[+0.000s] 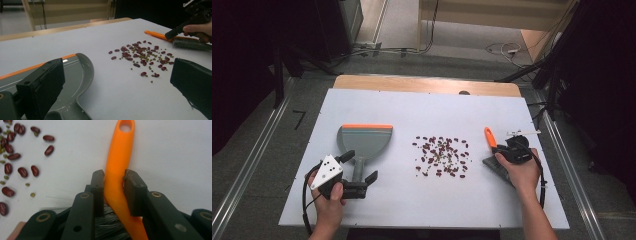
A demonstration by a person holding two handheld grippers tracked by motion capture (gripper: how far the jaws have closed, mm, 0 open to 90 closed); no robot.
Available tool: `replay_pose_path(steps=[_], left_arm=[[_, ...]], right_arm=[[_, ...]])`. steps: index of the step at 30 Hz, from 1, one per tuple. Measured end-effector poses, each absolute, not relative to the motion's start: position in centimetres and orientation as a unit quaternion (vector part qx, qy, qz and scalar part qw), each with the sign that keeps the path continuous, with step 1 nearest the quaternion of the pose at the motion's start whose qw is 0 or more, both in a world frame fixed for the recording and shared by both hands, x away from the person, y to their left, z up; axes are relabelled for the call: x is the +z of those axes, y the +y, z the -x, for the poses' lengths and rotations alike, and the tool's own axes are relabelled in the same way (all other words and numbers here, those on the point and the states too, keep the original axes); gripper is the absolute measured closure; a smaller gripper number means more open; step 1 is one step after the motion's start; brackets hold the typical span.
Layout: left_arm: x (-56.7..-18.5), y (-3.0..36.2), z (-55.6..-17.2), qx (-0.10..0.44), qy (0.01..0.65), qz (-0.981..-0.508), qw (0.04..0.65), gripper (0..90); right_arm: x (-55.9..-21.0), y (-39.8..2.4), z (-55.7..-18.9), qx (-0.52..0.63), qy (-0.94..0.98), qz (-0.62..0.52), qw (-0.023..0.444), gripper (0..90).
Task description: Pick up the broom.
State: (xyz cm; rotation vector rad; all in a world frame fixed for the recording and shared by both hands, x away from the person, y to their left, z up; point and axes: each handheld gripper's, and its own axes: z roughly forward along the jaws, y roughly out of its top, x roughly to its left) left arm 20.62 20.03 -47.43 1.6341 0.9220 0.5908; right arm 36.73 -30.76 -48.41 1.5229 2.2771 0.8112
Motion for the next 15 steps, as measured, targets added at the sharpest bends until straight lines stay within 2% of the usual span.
replay_pose_path(steps=[3, 4, 8, 11, 15], left_arm=[[-47.4, 19.9, -20.6, 0.250, 0.388, -0.692, 0.554, 0.0], [-47.4, 19.9, -20.6, 0.250, 0.388, -0.692, 0.555, 0.0], [-47.4, 19.8, -20.6, 0.250, 0.387, -0.694, 0.553, 0.0], [-47.5, 19.8, -20.7, 0.250, 0.389, -0.693, 0.553, 0.0], [-47.5, 19.7, -20.7, 0.250, 0.389, -0.695, 0.551, 0.0]], right_arm=[[-48.7, -30.8, -36.9, 0.278, 0.791, -0.529, 0.128, 66.9], [-48.6, -31.1, -37.1, 0.281, 0.792, -0.529, 0.116, 61.7], [-48.5, -31.2, -37.3, 0.276, 0.793, -0.529, 0.126, 55.1], [-48.6, -30.9, -37.5, 0.263, 0.802, -0.520, 0.130, 55.8], [-48.2, -29.7, -37.4, 0.215, 0.827, -0.502, 0.137, 62.5]])
